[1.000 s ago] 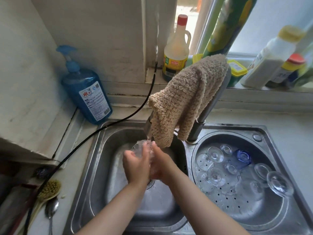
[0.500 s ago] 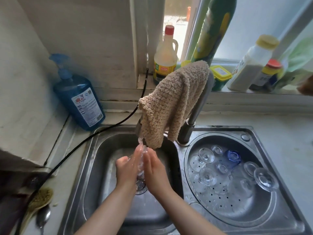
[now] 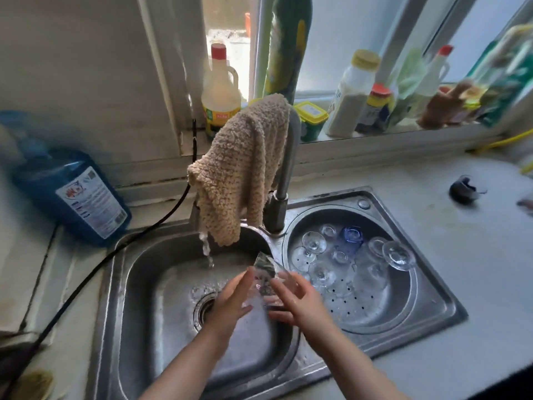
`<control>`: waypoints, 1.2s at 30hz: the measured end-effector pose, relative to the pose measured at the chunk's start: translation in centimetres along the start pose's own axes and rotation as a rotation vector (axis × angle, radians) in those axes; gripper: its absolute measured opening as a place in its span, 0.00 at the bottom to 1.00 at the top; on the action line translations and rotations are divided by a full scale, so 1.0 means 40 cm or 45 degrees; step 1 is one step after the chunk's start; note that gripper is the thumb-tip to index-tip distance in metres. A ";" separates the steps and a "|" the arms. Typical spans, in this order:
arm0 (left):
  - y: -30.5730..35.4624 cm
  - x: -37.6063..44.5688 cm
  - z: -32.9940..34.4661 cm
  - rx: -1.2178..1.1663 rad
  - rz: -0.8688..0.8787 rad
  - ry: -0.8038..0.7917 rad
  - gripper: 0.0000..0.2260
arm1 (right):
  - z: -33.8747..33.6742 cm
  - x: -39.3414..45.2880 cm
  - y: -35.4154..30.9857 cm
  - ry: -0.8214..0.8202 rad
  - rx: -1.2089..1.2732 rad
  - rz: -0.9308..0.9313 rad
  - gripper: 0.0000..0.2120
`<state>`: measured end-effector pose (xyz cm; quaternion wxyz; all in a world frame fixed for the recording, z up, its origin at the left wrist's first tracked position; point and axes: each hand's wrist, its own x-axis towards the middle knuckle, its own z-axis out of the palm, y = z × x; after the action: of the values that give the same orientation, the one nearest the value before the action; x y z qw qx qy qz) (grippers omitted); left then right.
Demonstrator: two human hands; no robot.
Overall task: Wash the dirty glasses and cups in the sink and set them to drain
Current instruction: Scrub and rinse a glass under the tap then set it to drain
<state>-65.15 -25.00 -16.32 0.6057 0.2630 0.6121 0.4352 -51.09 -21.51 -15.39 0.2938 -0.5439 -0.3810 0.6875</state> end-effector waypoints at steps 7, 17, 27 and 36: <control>-0.044 0.044 0.151 0.850 0.118 -0.268 0.23 | -0.278 -0.097 -0.039 0.596 -0.751 -0.222 0.35; -0.098 0.108 0.284 1.599 -0.010 -0.272 0.40 | -0.458 0.053 0.011 0.381 -1.673 0.010 0.37; -0.116 0.113 0.384 1.795 -0.191 -0.057 0.46 | -0.475 0.199 0.078 -0.151 -2.272 -0.167 0.29; -0.117 0.117 0.394 1.724 -0.205 0.016 0.43 | -0.492 0.240 0.074 -0.194 -2.556 -0.446 0.23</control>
<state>-49.50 -19.91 -20.95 0.3345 0.5351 0.7707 -0.0886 -34.21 -11.22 -25.25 -0.2262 -0.4305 -0.8732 0.0311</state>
